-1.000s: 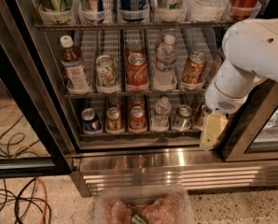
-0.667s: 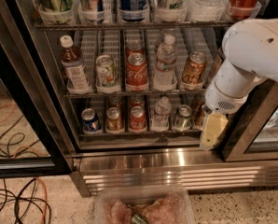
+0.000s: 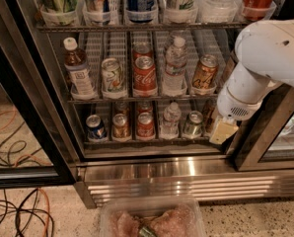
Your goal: Pick orange can from middle shelf of fridge
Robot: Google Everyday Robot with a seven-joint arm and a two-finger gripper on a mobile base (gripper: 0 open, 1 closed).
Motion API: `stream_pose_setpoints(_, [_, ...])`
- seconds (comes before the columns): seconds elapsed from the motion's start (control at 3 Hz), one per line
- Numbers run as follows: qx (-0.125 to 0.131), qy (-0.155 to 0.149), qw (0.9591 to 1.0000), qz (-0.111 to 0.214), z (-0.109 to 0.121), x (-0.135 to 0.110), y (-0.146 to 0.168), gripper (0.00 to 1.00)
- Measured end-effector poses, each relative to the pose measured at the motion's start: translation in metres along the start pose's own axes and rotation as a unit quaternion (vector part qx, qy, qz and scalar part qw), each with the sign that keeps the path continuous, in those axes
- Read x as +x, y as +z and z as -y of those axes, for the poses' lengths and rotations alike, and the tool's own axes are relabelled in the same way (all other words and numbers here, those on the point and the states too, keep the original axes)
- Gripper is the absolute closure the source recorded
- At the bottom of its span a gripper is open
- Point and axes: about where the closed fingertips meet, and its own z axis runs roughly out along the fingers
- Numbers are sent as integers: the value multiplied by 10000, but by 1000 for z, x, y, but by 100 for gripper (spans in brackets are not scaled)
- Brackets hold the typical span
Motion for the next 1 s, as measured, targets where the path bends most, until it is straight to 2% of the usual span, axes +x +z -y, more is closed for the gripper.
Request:
stream_pose_setpoints(0.33, [1, 1, 10000, 0, 0, 0, 0, 65])
stream_pose_setpoints(0.67, [109, 142, 9998, -47, 0, 1, -3, 89])
stream_pose_setpoints(1.0, [116, 234, 9997, -32, -3, 2, -5, 100])
